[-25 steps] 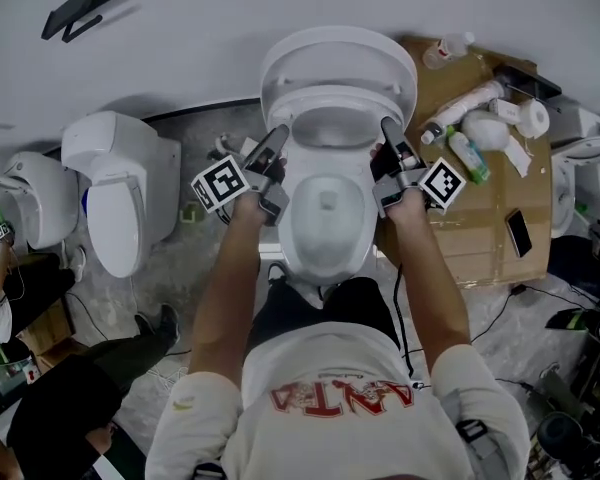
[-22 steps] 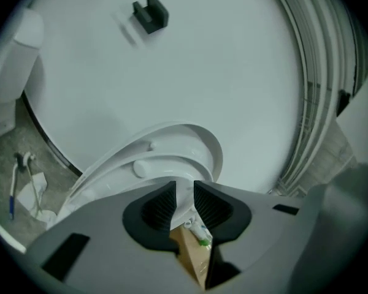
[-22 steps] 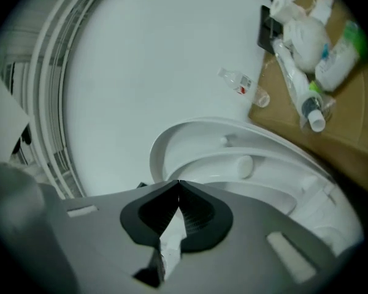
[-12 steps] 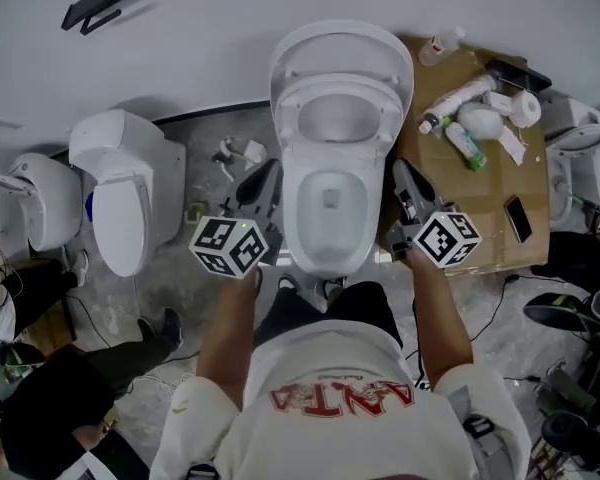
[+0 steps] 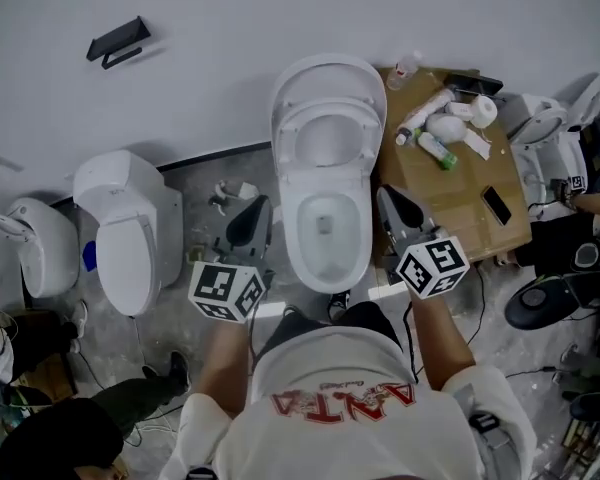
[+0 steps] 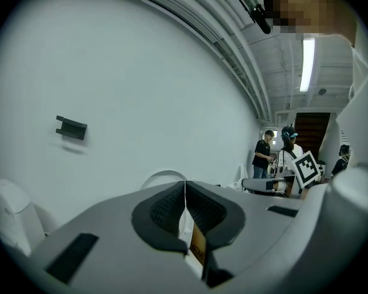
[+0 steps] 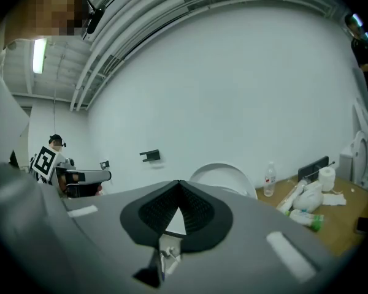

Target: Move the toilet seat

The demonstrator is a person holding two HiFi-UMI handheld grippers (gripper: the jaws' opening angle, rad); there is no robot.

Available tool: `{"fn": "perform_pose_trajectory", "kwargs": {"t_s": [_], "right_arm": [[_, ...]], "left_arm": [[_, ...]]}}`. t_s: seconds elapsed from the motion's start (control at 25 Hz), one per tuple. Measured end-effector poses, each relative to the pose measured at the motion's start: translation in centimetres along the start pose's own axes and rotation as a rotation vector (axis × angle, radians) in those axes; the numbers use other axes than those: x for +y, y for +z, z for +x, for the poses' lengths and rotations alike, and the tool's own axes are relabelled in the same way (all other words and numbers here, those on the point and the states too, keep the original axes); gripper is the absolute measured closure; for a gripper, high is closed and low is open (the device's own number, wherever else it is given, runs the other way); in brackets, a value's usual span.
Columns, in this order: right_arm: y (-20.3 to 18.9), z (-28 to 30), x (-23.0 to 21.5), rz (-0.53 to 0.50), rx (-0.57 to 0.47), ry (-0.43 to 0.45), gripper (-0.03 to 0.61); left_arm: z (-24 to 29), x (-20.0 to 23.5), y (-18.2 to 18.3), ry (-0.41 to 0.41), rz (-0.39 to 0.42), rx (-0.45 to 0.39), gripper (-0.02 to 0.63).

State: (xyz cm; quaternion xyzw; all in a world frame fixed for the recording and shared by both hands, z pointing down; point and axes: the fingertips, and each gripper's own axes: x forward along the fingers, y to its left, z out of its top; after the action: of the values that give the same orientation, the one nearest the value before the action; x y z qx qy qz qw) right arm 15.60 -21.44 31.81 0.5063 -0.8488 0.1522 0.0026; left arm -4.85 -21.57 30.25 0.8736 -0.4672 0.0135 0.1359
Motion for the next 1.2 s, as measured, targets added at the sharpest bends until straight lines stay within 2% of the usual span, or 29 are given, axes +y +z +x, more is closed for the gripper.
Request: {"fn": "perform_pose_trajectory", "kwargs": {"t_s": [0.28,0.44,0.68,1.2], "right_arm": [[3.0,-2.5,5.9,-0.063,-0.072,-0.03,0.576],[4.0,-4.0,7.6,-0.087,-0.097,-0.058,0.577],[5.6,-6.1,7.8,-0.118,-0.121,-0.103,0.577],[6.4,-6.1,7.6,-0.138,-0.126,-0.059,0.577]], "left_arm": [[-5.1,-0.6,2.7,-0.043,0.029,-0.042,0.6],[-7.2,-0.6,3.8,-0.028,0.036,-0.066,0.6],[-8.1,-1.2,5.4,-0.036,0.07,-0.089,0.6],[-7.8,-2.2,5.3,-0.037,0.037,-0.094,0.6]]}}
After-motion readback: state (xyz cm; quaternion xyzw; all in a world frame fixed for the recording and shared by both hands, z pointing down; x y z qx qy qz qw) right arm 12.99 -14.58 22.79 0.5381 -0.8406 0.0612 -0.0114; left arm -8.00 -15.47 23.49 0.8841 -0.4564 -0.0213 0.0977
